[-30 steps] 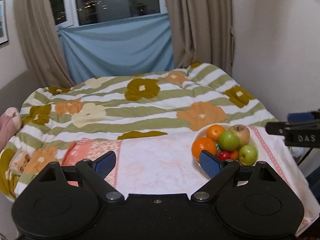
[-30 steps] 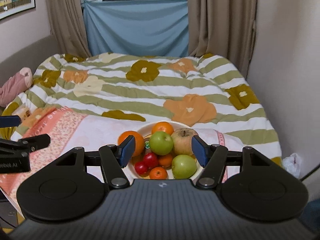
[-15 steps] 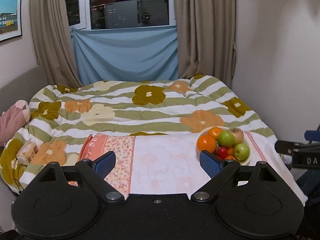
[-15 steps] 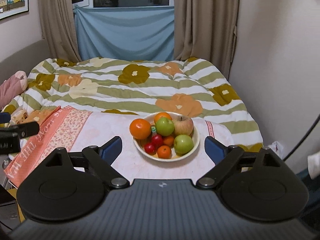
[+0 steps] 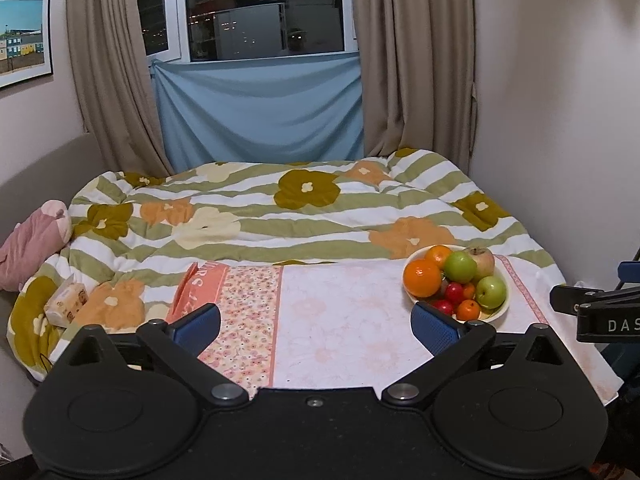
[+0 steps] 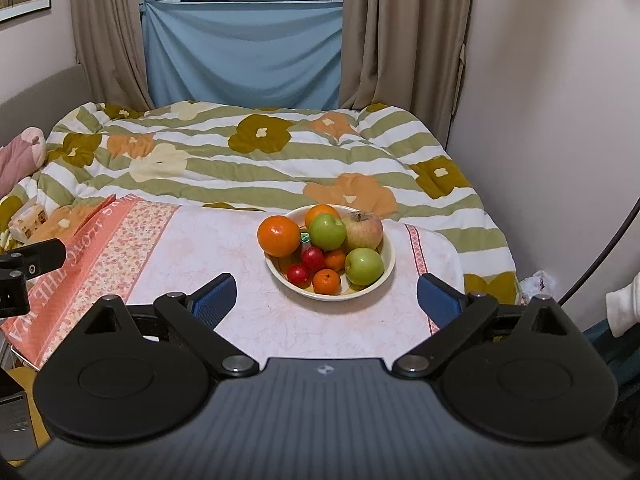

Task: Organize fruits

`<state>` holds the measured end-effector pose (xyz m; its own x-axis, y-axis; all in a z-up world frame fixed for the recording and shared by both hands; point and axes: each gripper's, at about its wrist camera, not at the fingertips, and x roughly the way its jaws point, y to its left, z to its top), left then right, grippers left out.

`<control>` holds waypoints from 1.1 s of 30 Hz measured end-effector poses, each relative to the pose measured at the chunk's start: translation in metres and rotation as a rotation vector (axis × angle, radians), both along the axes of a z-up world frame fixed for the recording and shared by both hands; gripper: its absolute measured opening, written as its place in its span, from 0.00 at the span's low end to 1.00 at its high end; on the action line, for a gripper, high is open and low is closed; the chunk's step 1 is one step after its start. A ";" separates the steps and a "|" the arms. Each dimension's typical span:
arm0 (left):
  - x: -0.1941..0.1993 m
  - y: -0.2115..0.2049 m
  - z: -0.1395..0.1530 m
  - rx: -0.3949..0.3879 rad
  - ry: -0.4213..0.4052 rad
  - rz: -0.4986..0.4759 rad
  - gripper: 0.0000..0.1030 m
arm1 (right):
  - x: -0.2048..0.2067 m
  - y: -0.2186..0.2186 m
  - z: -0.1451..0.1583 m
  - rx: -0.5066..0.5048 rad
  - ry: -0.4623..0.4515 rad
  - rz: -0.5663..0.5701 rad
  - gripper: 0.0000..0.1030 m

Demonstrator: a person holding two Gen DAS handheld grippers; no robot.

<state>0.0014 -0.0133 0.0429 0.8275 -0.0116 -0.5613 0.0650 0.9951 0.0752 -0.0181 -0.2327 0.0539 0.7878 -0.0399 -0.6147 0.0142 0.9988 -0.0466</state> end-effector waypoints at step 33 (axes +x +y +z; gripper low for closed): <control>-0.004 -0.002 -0.002 0.009 -0.009 0.007 1.00 | 0.003 -0.007 -0.005 0.040 0.020 -0.013 1.00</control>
<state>-0.0023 -0.0155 0.0406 0.8328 -0.0009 -0.5536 0.0573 0.9948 0.0846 -0.0151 -0.2401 0.0489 0.7746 -0.0250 -0.6320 0.0265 0.9996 -0.0070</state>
